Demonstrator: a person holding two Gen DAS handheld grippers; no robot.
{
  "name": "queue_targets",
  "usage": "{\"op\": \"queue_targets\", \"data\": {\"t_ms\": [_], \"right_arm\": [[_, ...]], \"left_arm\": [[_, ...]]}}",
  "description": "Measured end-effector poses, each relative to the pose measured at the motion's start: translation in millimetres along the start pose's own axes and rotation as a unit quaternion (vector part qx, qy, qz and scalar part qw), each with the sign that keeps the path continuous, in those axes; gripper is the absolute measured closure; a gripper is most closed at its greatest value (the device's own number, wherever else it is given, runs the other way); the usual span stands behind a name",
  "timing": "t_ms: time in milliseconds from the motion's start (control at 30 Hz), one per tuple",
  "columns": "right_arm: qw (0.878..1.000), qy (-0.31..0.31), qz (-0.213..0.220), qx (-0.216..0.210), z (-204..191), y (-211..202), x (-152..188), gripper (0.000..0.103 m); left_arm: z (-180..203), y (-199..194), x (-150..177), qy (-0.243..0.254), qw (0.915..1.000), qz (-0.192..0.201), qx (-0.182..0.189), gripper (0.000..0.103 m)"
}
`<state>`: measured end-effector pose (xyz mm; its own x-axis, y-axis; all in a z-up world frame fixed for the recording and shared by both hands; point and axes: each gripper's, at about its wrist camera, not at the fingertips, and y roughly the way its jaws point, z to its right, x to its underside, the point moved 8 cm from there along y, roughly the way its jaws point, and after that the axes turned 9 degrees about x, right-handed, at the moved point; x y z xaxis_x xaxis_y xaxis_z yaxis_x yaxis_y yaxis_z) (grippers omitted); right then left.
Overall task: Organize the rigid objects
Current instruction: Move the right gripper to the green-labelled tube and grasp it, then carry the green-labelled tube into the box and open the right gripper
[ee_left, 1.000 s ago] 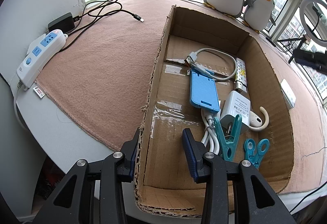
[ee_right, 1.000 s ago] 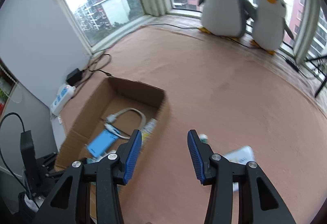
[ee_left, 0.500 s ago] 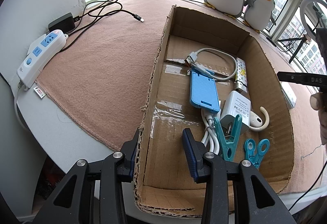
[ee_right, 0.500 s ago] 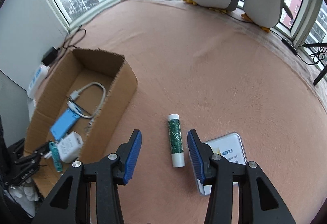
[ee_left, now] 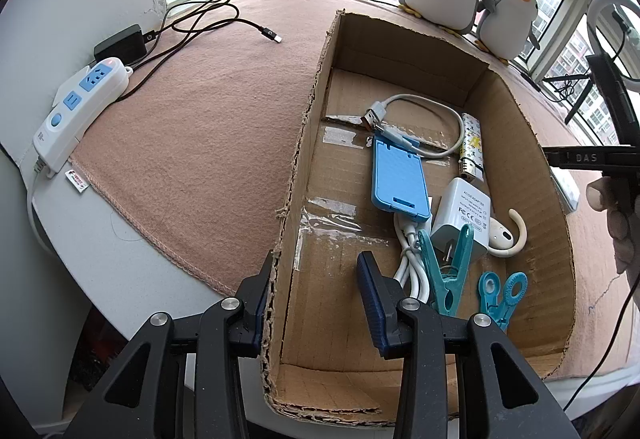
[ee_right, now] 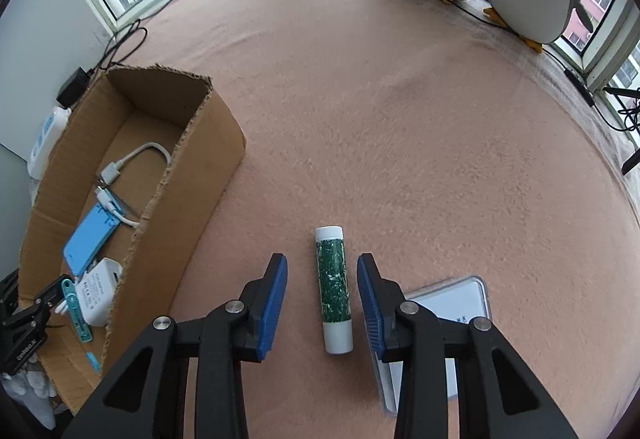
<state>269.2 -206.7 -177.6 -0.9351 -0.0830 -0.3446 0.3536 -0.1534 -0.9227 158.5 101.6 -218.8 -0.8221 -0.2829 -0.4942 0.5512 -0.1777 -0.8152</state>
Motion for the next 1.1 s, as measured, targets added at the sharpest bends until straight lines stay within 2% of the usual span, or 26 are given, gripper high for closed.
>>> {"op": "queue_targets", "data": {"t_ms": [233,433,567,733,933,1100], "right_arm": [[1.000,-0.013,-0.013,0.016,-4,8,0,0.080],[1.000,-0.017,-0.015,0.019,-6,9,0,0.082],[1.000,-0.018,-0.016,0.018,-10,9,2,0.089],[1.000,-0.008,-0.012,0.022,-12,6,8,0.089],[1.000,0.030,0.007,-0.008,-17,-8,19,0.089],[0.997,0.056,0.046,-0.034,-16,-37,23,0.089]], "left_arm": [[0,0,0,0.000,1.0000,0.000,0.000,0.063],[0,0,0,0.000,1.0000,0.000,0.000,0.063],[0,0,0,0.000,1.0000,0.000,-0.001,0.063],[0,0,0,0.000,1.0000,0.000,0.000,0.063],[0,0,0,0.000,1.0000,0.000,0.000,0.063],[0,0,0,0.000,1.0000,0.000,0.000,0.063]]}}
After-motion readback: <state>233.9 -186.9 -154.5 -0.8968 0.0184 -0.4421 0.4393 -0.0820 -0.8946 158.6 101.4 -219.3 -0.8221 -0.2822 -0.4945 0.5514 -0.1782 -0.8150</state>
